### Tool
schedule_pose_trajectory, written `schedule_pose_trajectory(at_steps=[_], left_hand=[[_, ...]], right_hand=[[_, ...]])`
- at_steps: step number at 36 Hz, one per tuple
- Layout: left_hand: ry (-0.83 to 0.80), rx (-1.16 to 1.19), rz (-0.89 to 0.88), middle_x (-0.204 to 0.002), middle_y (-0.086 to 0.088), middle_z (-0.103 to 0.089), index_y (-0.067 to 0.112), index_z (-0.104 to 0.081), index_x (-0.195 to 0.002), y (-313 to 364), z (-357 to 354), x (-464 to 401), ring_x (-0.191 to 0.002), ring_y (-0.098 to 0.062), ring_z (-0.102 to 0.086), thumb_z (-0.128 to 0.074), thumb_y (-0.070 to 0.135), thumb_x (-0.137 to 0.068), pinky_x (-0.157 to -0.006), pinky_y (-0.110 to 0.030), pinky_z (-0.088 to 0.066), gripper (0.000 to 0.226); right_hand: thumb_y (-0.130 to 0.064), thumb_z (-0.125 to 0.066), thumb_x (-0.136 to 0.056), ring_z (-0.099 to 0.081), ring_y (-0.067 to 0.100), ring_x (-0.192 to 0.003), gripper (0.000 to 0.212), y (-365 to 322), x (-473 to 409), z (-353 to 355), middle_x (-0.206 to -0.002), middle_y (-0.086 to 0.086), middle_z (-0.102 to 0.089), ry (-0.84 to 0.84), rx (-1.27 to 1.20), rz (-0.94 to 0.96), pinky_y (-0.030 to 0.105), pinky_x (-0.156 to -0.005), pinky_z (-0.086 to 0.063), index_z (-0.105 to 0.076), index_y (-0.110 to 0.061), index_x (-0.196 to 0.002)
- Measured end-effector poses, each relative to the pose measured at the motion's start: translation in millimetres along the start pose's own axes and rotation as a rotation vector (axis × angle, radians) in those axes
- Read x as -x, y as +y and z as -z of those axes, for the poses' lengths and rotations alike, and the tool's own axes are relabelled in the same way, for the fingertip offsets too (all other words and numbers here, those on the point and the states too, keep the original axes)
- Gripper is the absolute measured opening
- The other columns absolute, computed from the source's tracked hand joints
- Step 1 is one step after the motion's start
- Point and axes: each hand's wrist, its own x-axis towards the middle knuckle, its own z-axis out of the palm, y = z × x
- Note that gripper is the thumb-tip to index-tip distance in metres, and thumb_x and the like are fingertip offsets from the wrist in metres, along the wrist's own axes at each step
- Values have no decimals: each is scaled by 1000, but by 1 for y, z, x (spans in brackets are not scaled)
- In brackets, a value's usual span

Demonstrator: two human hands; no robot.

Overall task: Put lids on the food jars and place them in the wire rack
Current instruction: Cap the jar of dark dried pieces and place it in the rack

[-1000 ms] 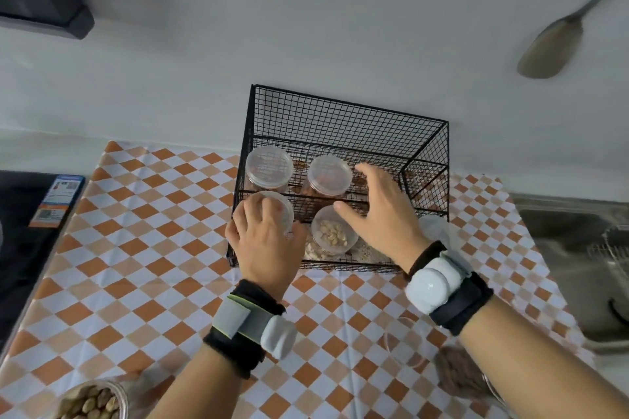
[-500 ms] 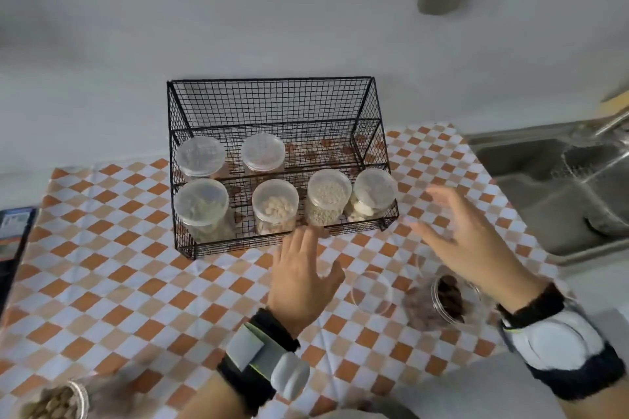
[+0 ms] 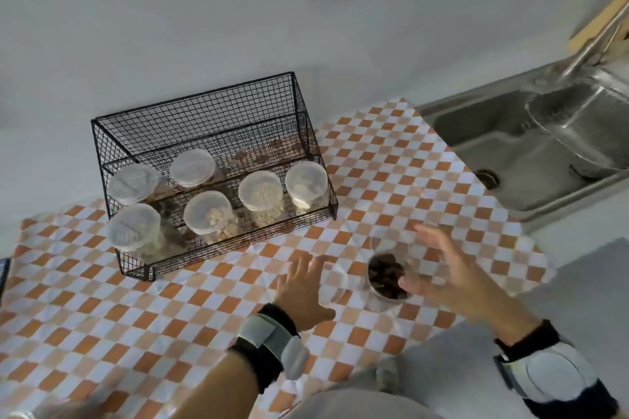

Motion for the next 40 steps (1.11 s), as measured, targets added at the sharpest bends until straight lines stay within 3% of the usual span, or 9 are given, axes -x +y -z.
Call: schedule_pose_trajectory(at_steps=[6,11,15,17,20,23,30,35,40], left_hand=[[-121,-92,60,-170,-9,-2,28,-2,-162,9,-8,-10,-157,-34,-7,-81,46,-82,-120,-61,-22,114],[-143,-115,57,-170,-2,-2,30,0,-162,13,-18,-20,-155,-32,-12,-81,45,-82,-121,-57,-27,115],[-98,-124,82,-169,-2,-6,30,-3,-162,15,-24,-26,-153,-31,-16,-75,45,-87,-120,-54,-30,106],[-61,-113,90,-166,-3,-13,32,-6,-161,15,-29,-29,-150,-31,-23,-72,49,-88,-118,-53,-34,101],[16,-100,106,-157,-3,-28,35,-13,-156,13,-30,-30,-142,-28,-35,-70,56,-86,-112,-49,-41,93],[60,-62,141,-152,-1,-35,35,-19,-156,13,-23,-27,-139,-27,-38,-73,55,-83,-114,-47,-39,93],[216,300,191,-145,-3,-45,38,-24,-156,14,13,-21,-134,-27,-45,-74,67,-77,-110,-48,-40,98],[256,589,171,-119,-2,-53,36,-40,-145,29,47,-10,-105,-17,-56,-71,60,-86,-81,-31,-49,71],[297,821,146,-117,0,-64,32,-45,-132,41,70,0,-101,-15,-66,-76,69,-67,-85,-38,-57,81]], right_hand=[[-78,-81,-59,-26,-4,-139,113,27,0,-21,-149,-34,-23,-88,-55,53,27,-113,-29,-7,-61,-143],[-77,-84,-58,-25,-3,-147,125,48,-4,-38,-157,-34,-20,-121,-112,77,32,-122,-28,-9,-50,-155],[-66,-89,-59,-32,0,-144,116,55,-9,-48,-154,-29,-32,-104,-157,72,35,-121,-32,-21,-47,-152],[-61,-91,-61,-35,-9,-137,108,60,-11,-51,-146,-38,-32,-84,-165,90,25,-118,-32,-24,-54,-145],[-49,-93,-67,-29,-32,-122,97,62,-13,-57,-136,-49,-27,-71,-189,139,0,-100,-28,-25,-61,-134],[-40,-93,-69,-33,-30,-124,92,63,-17,-63,-136,-44,-38,-41,-228,183,-4,-96,-28,-31,-55,-136],[-25,-92,-73,-50,-4,-131,82,60,-25,-72,-135,-32,-53,63,-228,276,12,-105,-41,-46,-33,-140],[-27,-92,-71,-54,1,-130,82,59,-26,-74,-133,-28,-56,109,-186,295,24,-107,-47,-47,-36,-139],[-39,-92,-70,-54,5,-130,85,59,-24,-76,-135,-22,-57,113,-179,281,32,-107,-50,-47,-32,-142]])
